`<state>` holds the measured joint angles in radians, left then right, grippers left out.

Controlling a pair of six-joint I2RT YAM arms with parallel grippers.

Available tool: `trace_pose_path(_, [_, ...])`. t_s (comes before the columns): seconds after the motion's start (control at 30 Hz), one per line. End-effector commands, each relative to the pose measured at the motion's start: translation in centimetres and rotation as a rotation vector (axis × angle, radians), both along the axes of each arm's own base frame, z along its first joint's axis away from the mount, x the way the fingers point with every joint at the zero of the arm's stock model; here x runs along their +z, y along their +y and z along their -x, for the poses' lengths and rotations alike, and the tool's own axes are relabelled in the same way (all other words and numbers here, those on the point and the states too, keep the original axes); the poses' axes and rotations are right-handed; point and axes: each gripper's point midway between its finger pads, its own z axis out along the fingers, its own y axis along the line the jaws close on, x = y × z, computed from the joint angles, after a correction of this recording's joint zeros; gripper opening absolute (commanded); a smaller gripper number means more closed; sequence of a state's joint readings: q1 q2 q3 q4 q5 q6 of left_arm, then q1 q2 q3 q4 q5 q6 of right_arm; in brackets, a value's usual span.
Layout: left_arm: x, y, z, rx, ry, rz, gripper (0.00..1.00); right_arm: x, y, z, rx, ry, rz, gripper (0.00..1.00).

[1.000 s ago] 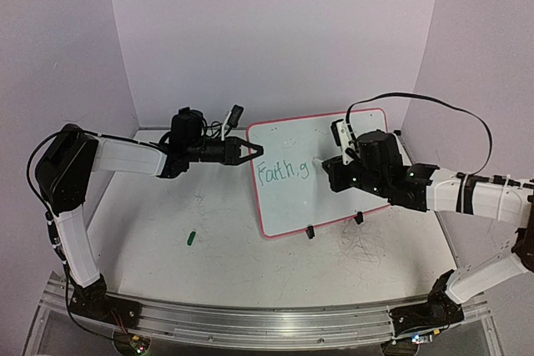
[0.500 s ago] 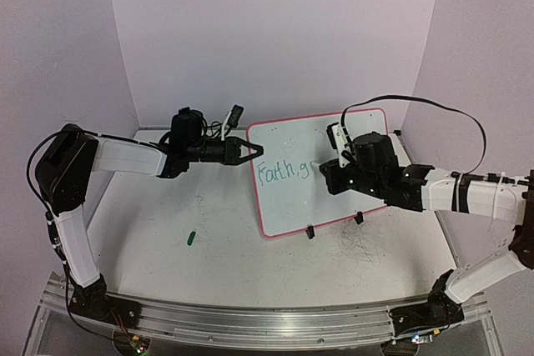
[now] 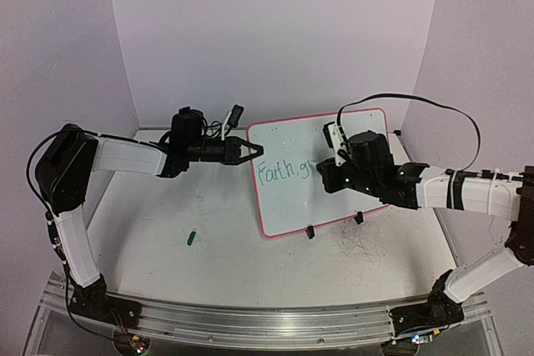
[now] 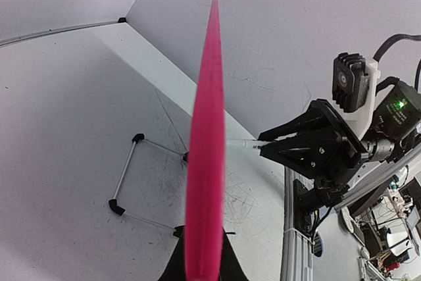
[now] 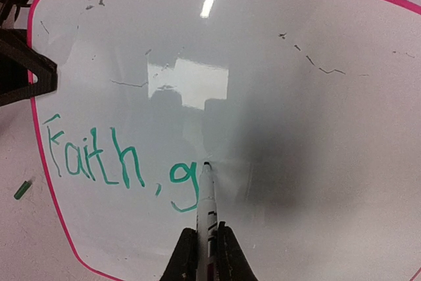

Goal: Write a sentence on the whiteboard

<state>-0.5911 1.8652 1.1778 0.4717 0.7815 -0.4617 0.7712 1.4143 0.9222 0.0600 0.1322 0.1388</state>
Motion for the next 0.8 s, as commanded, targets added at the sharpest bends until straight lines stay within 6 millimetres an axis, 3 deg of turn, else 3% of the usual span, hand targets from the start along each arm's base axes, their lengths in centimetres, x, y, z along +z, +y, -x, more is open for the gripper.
trace_pose_path(0.0, [-0.5,0.8,-1.2,0.082,0.009,-0.061,0.0,1.4,0.3,-0.5,-0.015,-0.029,-0.023,0.0])
trace_pose_path(0.43, [-0.8,0.8,-1.1,0.082,0.013,-0.066,0.0,-1.3,-0.6,0.8,-0.01,0.04,0.007,0.0])
trace_pose_path(0.77, [-0.9,0.9,-1.0,0.082,0.016,-0.069,0.0,-0.5,-1.1,0.1,-0.054,0.016,0.018,0.0])
